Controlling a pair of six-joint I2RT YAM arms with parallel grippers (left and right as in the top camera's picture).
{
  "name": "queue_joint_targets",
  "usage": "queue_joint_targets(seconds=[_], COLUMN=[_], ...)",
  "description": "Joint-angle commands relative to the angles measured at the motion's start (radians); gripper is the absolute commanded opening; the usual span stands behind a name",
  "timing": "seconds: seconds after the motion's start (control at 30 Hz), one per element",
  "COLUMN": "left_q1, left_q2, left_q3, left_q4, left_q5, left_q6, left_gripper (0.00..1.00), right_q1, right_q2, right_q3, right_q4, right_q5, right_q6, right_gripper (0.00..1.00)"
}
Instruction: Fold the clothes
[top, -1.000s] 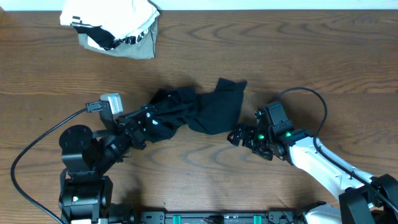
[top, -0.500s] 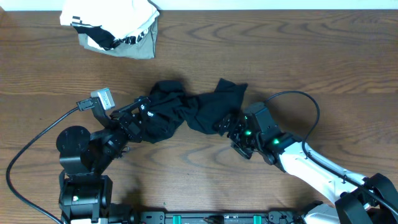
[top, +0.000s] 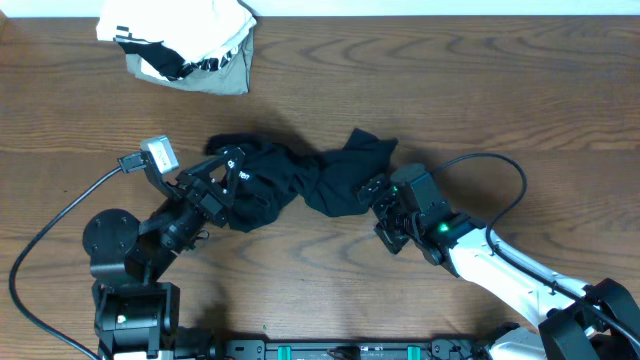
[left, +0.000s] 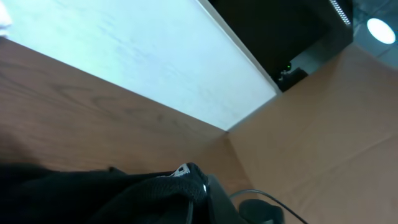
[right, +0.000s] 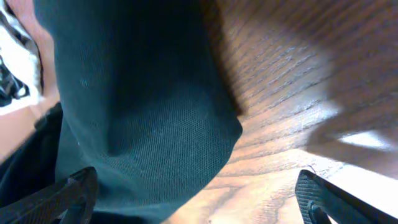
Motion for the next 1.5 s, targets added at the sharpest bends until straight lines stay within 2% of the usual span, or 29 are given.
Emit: queue_joint_targets(seconds=[0.0,0.2,0.43,0.6,0.67,0.93,1.13,1.33,1.47], left_q1=[0.004,0.004,0.005,0.005,0.005,0.005,0.005,0.005,0.005], left_q2=[-0.014,-0.018,-0.022,-0.024,-0.029,-0.073,-0.105,-0.118,-0.121], left_q3=[0.023,0.023,0.023,0.023,0.023,0.023,0.023,0.024,0.036], left_q4=[0.035,0.126,0.132,0.140,0.141,0.143,0.143,0.145,0.163], left_q5=[0.044,0.068,0.109,0.130,0.130,0.148,0.159,0.160,0.162], left_q6=[-0.049,-0.115,-0.123,-0.122,-0.121,-0.119,-0.119,-0.120,-0.128], left_gripper=[0.05,0.06,0.06,0.06,0.06,0.06,0.06,0.06,0.06], right_q1=[0.013,0.051,0.103,0.101,0.101,0.071,0.027,-0.089,-0.172], right_q2=[0.013,0.075,0.156,0.174,0.174,0.174,0.161,0.001,-0.161], right_q3=[-0.001,-0.001,-0.001,-0.001,-0.001,-0.001,-0.001,0.002,0.027], right_q4=[0.000,0.090,0.247,0.227,0.227,0.227,0.241,0.243,0.139], right_q5=[0.033,0.036,0.060,0.130,0.159,0.204,0.198,0.146,0.102], right_q6=[0.109,0.189,0.248,0.212,0.178,0.156,0.052,-0.200,-0.317], right_gripper=[0.99,0.99,0.99,0.94,0.88,0.36,0.03,0.02,0.02])
